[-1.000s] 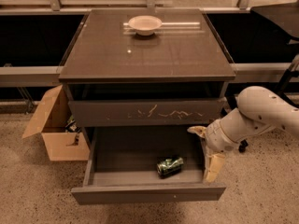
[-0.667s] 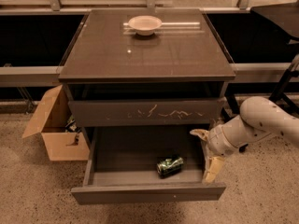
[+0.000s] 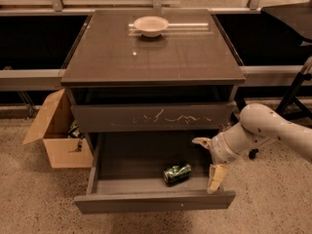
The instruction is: Pick green can from middle drawer and place on counter
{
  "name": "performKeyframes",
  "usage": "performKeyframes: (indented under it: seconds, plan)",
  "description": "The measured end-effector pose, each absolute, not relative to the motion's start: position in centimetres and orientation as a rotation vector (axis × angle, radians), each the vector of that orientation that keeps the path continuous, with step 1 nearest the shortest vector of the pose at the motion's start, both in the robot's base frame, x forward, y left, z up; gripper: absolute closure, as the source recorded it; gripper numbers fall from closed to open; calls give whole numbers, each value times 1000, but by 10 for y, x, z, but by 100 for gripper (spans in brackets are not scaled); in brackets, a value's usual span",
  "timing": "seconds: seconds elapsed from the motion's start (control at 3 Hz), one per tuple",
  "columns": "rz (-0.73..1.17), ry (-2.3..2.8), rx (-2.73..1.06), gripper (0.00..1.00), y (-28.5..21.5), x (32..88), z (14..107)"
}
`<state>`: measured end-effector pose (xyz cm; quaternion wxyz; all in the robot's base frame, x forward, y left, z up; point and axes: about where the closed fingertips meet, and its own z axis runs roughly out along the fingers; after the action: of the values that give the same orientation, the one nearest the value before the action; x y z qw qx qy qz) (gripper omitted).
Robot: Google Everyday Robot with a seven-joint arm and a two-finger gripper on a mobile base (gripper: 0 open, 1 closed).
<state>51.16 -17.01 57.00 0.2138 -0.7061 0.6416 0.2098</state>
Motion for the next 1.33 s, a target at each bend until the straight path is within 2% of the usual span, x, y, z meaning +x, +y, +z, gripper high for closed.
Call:
performKeyframes:
  seconds: [1.33]
  plan:
    - [603,1630,-2015,0,-151,590,458]
